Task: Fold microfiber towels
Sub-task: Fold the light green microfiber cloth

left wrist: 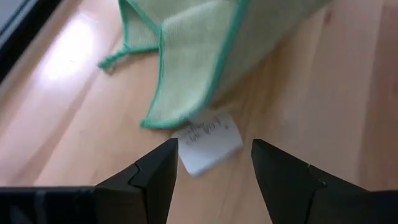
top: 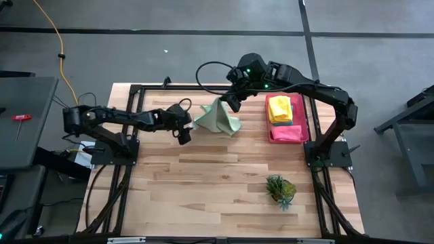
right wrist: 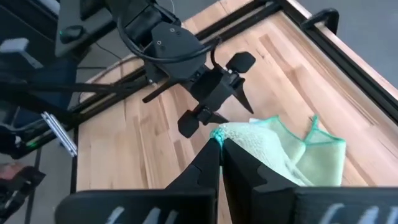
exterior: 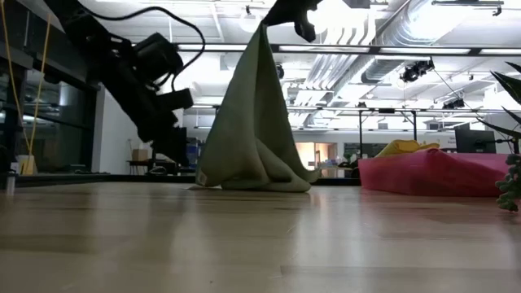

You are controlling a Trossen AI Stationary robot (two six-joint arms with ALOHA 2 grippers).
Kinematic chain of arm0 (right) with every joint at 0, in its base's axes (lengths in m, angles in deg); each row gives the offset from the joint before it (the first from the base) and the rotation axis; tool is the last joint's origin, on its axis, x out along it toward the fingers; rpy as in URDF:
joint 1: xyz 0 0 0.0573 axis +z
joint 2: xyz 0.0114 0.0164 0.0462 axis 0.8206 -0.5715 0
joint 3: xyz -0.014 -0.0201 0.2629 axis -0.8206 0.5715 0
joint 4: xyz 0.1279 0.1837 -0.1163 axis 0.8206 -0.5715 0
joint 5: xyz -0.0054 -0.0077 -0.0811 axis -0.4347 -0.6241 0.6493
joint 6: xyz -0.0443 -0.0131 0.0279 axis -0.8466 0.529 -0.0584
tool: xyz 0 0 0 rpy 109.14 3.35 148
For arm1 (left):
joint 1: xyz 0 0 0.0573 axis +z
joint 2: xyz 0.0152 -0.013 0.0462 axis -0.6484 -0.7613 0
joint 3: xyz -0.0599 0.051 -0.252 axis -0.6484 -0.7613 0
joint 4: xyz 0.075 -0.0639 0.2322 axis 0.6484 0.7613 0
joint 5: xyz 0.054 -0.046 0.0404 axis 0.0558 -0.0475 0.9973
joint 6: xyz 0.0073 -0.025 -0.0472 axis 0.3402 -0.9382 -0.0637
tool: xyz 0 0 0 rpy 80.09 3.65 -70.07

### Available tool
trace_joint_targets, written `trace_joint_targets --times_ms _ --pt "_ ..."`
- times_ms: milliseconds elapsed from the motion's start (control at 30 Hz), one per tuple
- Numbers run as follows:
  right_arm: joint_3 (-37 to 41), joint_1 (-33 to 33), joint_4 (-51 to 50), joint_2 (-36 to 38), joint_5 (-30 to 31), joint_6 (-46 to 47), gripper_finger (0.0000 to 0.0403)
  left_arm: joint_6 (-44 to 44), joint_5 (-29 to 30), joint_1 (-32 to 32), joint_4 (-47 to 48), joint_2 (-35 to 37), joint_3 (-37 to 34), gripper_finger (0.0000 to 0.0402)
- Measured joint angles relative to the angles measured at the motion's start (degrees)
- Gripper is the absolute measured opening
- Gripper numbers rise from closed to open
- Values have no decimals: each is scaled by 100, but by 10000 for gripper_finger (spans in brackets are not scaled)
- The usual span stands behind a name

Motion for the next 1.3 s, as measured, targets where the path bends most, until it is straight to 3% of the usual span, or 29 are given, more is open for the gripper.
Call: trace_joint_targets --times_ms 167,400,600,833,1033,1300 --pt "0 -2 -211 0 2 -74 0 131 572 -92 -834 -508 2 194" --pt "0 -2 -258 0 3 -54 0 585 554 -14 -1264 -1296 71 194" --pt "0 -2 -269 0 2 11 0 667 891 -4 -1529 -1831 357 193" --pt "0 22 -299 -2 4 60 0 1019 1213 -2 -1401 -1801 445 186" --pt "0 77 -299 -2 5 5 0 1440 1544 2 -1158 -1530 437 132" --pt "0 172 -306 -2 5 -2 0 1522 1205 89 -1387 -1431 437 84"
